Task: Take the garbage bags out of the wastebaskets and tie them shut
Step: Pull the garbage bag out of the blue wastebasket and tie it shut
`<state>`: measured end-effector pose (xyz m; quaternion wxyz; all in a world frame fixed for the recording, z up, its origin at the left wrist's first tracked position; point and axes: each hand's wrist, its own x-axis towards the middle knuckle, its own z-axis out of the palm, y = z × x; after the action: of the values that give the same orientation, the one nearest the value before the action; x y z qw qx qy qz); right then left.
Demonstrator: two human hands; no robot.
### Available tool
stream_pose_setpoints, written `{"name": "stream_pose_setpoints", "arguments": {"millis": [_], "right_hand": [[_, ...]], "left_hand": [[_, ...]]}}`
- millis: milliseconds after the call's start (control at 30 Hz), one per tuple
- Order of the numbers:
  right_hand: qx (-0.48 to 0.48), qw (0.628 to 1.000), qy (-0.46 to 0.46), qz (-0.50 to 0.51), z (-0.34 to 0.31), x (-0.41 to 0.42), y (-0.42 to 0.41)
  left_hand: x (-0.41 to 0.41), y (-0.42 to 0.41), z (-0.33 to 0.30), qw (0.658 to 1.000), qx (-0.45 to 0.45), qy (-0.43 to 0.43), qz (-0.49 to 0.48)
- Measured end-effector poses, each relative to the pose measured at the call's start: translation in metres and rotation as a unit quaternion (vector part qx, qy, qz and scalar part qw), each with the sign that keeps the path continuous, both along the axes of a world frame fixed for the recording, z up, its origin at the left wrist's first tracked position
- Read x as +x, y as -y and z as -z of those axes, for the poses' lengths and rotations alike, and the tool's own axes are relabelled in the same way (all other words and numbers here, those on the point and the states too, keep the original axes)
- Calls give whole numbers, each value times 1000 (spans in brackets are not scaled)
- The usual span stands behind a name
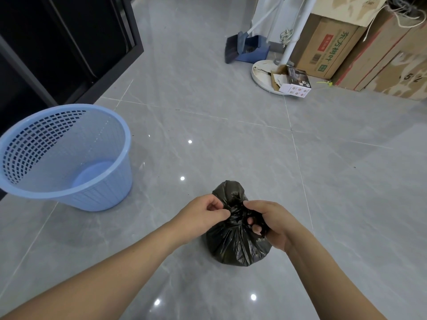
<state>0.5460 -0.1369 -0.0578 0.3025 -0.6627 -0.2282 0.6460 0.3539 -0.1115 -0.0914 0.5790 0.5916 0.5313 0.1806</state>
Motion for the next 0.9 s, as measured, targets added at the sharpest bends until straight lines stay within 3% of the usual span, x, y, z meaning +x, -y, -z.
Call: {"name": "stream_pose_setpoints", "arguments": {"millis": [133, 267, 367, 500, 600, 667, 700, 800, 900], "right_hand": [[-9, 1000, -24, 15, 1, 0, 0], [-2, 1000, -22, 21, 1, 1, 2], [39, 996, 69, 29, 1, 0, 2], [107, 968, 217, 67, 7, 2, -1], [175, 927, 327, 48, 17, 7, -3], [188, 879, 438, -4, 29, 17, 0], [178, 866, 467, -21, 34, 21, 2], [163, 863, 473, -68, 47, 21, 7], [186, 896, 380, -135, 47, 16, 10]], "left_hand": [[8, -3, 3, 999, 12, -39, -8], [12, -3, 3, 999, -19, -25, 19], [10, -2, 1, 997, -69, 30, 2], [4, -1, 3, 998, -55, -5, 3], [-5, -3, 9, 985, 71, -138, 80], [-16, -5, 14, 937, 162, -283, 125], [-22, -5, 18, 924, 165, -323, 120], [-31, -7, 26, 935, 125, -321, 90], [-31, -8, 24, 944, 175, -263, 92]]}}
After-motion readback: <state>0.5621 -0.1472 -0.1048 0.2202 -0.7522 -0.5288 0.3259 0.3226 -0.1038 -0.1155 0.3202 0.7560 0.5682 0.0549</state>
